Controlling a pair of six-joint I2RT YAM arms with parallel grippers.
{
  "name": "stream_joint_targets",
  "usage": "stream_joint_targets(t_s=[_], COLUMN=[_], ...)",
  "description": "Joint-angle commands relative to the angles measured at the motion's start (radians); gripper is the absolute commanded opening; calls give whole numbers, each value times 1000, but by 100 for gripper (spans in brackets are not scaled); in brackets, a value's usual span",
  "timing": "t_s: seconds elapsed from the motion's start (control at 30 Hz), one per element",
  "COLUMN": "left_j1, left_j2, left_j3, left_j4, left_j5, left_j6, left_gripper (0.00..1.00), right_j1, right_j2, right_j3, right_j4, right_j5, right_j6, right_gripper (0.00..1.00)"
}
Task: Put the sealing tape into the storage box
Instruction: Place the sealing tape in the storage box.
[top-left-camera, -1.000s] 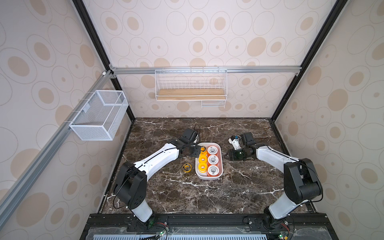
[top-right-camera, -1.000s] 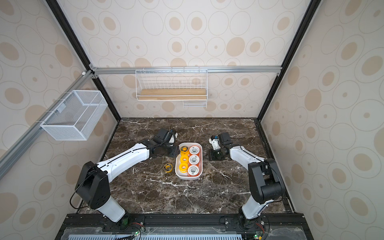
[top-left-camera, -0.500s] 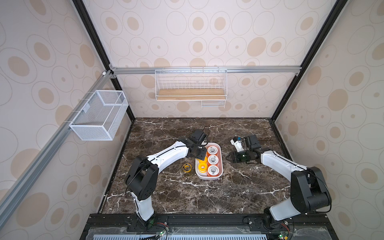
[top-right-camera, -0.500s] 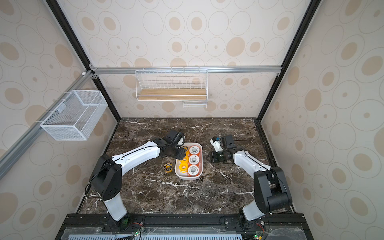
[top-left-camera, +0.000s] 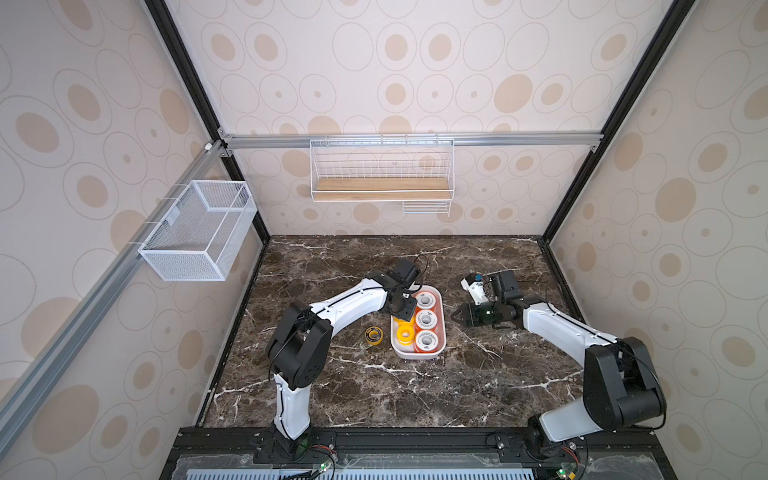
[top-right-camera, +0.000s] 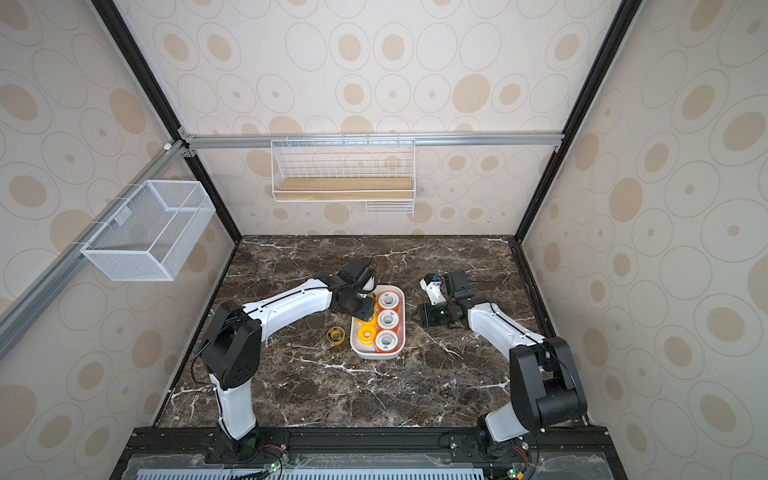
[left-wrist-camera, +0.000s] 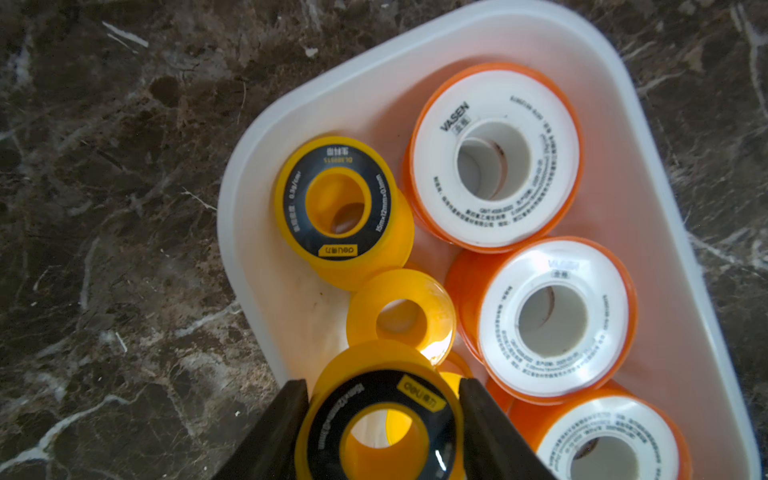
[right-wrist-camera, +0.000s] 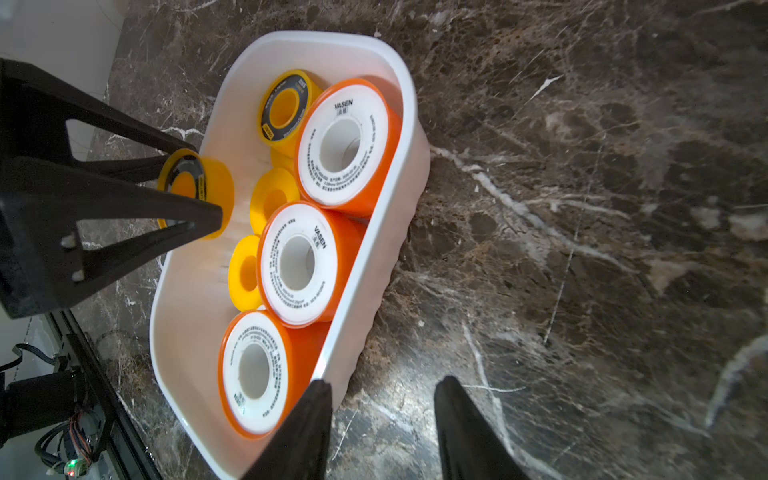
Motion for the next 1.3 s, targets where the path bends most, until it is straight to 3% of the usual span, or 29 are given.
stream_joint_targets(t_s=[0.0, 1.27], left_j1=[-15, -17], left_j2=[29, 100], left_j3=[43, 70], left_j4=[-38, 6], left_j5=[9, -30], left_j6=[33, 18], left_gripper=[56, 62], right_j1=[-7, -8], right_j2=[-16, -18], right_j3=[-17, -12], right_j4=[-3, -29], right_j5=[-5, -8], right_j6=[-17, -31], right_gripper=[46, 48])
